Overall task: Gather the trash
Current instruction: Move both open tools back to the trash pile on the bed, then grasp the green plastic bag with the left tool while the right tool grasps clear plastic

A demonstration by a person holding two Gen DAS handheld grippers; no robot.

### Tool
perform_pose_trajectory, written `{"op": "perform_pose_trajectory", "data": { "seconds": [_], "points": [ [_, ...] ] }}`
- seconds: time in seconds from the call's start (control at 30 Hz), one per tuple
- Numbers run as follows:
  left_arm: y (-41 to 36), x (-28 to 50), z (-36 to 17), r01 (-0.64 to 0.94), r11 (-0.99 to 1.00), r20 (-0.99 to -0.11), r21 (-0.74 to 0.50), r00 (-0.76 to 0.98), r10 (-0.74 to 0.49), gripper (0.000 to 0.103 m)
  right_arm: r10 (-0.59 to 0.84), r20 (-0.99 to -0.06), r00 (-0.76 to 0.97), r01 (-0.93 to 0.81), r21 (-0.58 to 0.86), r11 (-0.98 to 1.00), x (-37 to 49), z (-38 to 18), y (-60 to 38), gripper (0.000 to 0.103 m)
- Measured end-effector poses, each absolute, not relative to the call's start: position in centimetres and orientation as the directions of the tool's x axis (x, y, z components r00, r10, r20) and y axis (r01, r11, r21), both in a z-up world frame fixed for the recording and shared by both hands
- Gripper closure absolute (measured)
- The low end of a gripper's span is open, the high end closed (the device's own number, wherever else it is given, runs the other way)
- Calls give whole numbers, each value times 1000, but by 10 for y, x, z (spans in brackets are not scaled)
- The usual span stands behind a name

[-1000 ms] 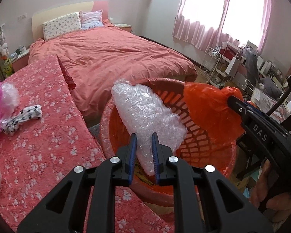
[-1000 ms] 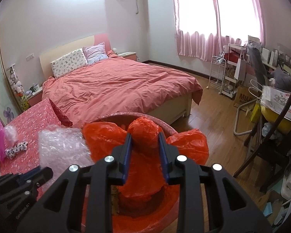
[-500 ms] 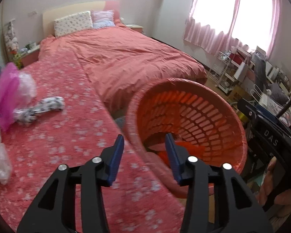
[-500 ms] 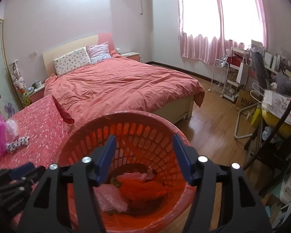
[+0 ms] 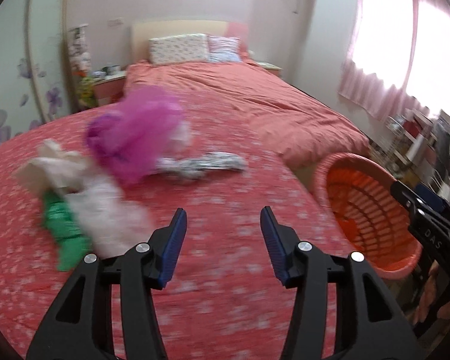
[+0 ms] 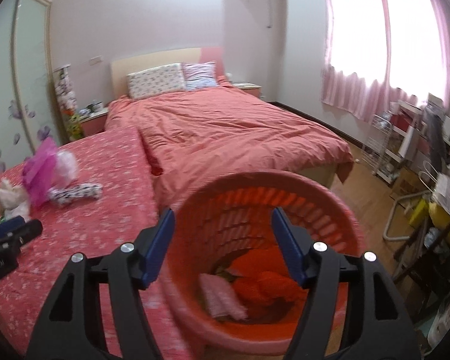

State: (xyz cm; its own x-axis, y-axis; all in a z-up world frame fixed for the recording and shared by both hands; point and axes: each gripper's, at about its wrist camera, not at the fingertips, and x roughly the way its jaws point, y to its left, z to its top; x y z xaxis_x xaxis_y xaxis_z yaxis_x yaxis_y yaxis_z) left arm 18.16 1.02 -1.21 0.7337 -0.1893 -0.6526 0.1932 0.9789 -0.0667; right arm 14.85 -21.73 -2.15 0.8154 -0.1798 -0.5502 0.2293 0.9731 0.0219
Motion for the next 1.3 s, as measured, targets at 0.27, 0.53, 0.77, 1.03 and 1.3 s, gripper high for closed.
{"op": "perform_pose_trajectory", "data": {
  "seconds": [0.27,0.53,0.77,1.03,1.3],
  "points": [
    [103,184,-8,-14,997,-638,-81,769,-41,51,-89,-557,826,107,0,994,159,-21,-151,38],
    [158,209,-30,-141,978,-704,-152,710,-7,52,-60,-567,821,50,-33,998,161,-24,-115,38],
    [155,221,-45,-152,975,-736,-164,677,-19,54,-47,-573,818,22,-50,999,165,-25,-101,38],
    [155,224,-53,-140,972,-744,-191,667,-50,58,-14,-583,812,-29,-65,997,168,-27,-73,38],
    [162,208,-52,-118,955,-752,-272,646,-134,68,26,-586,810,-87,-77,993,173,-26,-40,38]
  ]
}}
